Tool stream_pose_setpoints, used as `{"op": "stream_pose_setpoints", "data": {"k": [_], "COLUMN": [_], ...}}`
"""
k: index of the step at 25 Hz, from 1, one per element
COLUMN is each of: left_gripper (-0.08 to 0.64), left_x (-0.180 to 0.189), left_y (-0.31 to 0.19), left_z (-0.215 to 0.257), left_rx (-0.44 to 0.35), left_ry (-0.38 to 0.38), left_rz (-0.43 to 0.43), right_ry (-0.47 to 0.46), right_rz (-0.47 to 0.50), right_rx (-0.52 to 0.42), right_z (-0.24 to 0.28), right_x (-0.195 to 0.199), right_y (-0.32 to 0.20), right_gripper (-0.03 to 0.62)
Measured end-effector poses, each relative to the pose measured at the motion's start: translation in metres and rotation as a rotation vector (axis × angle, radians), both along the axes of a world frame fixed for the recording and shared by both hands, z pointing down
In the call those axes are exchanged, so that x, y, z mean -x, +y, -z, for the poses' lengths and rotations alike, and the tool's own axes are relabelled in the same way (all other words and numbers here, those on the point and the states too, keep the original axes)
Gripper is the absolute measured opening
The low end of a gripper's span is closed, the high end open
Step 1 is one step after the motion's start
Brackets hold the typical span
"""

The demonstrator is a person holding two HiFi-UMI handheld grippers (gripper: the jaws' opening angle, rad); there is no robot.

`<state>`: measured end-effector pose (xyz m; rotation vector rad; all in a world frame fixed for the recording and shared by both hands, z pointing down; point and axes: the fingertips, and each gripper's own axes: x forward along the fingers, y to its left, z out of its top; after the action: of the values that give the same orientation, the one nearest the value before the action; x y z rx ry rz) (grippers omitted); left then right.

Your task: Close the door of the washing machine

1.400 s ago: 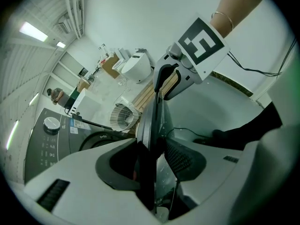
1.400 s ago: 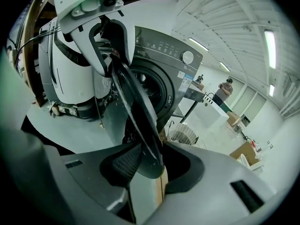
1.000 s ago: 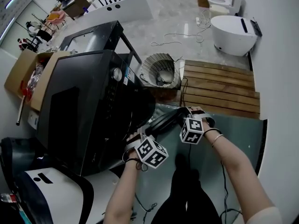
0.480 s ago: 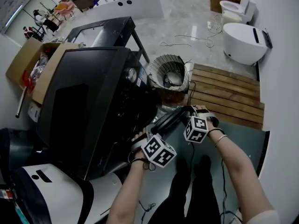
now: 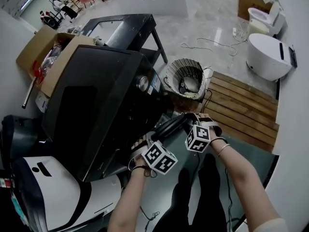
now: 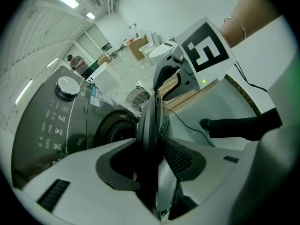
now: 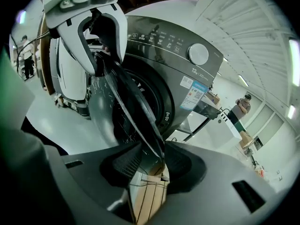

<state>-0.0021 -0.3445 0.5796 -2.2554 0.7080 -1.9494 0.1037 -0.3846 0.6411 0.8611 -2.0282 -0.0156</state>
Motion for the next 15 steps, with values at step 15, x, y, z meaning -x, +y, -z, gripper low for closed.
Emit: {"op": "stream_pose_setpoints", "data": {"k": [15], "left_gripper": [0.196], "left_x": [0.01], "left_y": [-0.044], "left_z": [-0.002], "left_rx": [-0.03], "left_ry": [-0.027], "left_rz": [0.174], "right_ry": [-0.015], "right_rz": [0.136], "right_rx": [0.006], "right_z": [-0.002], "right_x": [0.015], "right_y": [-0.057], "right_gripper": [0.137]}}
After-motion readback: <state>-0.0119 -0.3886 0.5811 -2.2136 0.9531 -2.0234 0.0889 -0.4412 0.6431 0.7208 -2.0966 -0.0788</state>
